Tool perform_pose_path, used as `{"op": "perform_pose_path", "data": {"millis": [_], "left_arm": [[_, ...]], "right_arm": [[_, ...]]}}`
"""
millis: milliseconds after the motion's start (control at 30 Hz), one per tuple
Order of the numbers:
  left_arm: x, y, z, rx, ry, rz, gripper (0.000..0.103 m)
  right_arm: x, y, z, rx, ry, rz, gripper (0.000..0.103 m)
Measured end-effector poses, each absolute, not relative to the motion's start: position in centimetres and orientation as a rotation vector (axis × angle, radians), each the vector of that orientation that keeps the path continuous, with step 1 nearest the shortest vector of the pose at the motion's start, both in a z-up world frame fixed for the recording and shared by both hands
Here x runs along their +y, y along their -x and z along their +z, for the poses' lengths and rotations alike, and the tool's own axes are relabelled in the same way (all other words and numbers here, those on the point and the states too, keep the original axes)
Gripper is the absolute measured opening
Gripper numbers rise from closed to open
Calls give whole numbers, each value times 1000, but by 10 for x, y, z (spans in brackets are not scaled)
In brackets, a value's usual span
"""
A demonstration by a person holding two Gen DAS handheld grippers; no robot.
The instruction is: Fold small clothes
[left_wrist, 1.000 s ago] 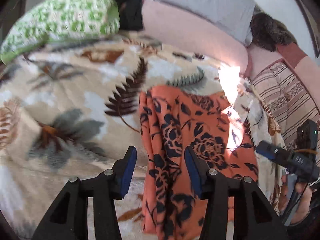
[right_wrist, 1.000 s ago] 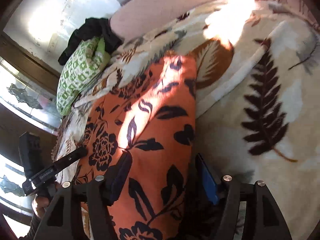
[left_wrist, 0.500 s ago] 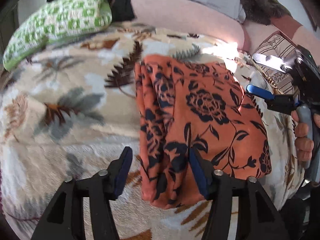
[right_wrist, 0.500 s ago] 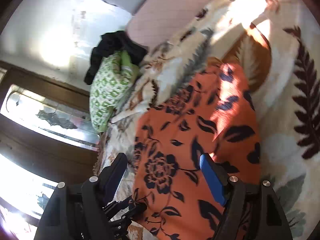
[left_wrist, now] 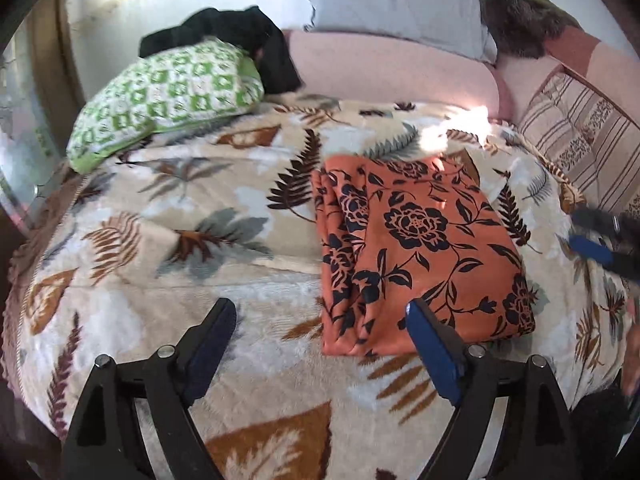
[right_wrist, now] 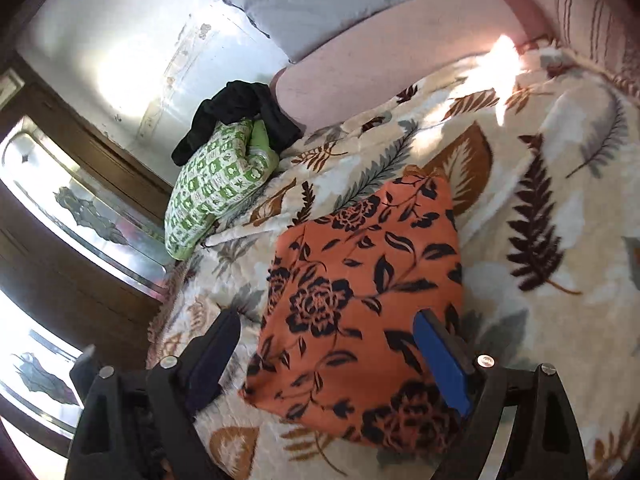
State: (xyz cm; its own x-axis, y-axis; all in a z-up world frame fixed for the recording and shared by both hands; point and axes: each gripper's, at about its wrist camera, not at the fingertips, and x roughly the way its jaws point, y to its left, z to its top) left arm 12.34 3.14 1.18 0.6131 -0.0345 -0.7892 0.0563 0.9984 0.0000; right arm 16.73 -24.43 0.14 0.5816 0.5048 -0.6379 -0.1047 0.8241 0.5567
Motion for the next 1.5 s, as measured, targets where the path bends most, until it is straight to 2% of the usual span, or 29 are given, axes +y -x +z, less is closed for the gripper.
{"op": "perform_pose_path", "data": {"millis": [200, 233, 267, 367, 633, 1133, 1500], "left_arm": [[33, -87, 17, 960, -3, 0, 90], [33, -82, 18, 962, 2, -2, 90], [33, -77, 20, 956, 7, 3, 90], [32, -64, 26, 940, 14, 19, 90], [29, -48, 41, 916, 23, 3, 92], [17, -69, 38, 946, -15, 12, 92], [11, -86, 36, 959, -36, 21, 92]], "right_arm": [[-237, -74, -2, 930, -298, 243, 90], [-232, -66, -3, 943, -259, 231, 93], [-226, -59, -4, 955, -209, 216, 103], [-213, -40, 0, 956, -87, 163, 103], [-198, -33, 19, 940, -20, 122, 103], [-195, -61, -4, 1013, -1, 106, 103], [-201, -78, -1, 996, 3, 88, 103]]}}
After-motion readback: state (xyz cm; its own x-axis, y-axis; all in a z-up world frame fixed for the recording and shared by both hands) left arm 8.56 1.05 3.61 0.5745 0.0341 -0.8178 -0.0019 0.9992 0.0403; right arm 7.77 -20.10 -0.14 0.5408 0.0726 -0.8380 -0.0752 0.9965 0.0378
